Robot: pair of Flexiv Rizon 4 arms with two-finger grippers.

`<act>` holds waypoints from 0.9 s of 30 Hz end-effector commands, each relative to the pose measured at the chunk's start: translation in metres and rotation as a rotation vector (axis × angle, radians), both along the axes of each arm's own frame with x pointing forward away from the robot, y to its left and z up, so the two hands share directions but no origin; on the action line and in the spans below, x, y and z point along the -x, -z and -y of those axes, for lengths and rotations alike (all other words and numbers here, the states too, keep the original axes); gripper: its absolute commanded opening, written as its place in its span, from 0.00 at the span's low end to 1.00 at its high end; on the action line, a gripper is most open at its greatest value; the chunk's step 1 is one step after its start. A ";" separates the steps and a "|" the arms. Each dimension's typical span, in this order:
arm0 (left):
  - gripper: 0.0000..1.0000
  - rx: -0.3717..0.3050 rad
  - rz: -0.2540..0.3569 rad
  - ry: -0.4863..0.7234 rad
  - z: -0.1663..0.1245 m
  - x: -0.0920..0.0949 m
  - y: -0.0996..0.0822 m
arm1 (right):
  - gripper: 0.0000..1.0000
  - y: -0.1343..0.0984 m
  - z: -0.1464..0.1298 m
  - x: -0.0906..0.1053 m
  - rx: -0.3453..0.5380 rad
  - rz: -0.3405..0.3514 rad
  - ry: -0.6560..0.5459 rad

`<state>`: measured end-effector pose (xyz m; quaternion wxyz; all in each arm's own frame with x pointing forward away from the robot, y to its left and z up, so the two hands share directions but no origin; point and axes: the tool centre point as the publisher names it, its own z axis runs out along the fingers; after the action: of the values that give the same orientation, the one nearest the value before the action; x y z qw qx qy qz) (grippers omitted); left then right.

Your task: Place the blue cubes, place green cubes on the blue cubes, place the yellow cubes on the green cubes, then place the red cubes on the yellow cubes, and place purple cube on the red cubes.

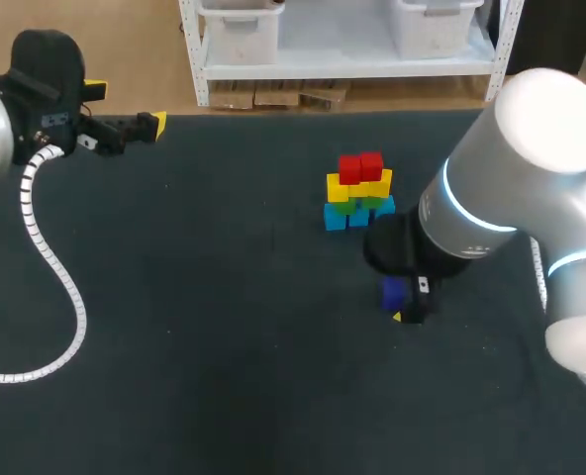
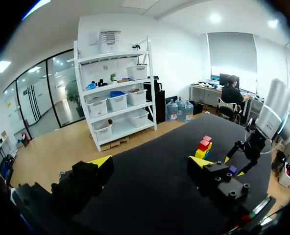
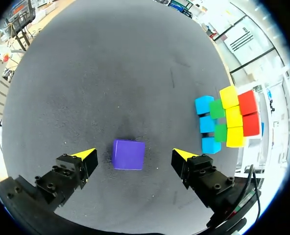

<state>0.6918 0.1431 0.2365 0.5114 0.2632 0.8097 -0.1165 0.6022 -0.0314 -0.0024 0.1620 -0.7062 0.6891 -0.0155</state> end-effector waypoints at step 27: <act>1.00 0.016 -0.005 0.036 -0.004 -0.001 0.001 | 0.00 -0.011 0.006 -0.002 0.017 -0.094 -0.048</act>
<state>0.6919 0.1432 0.2364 0.5114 0.2631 0.8097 -0.1165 0.6064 -0.0306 -0.0036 0.1237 -0.7235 0.6791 0.0100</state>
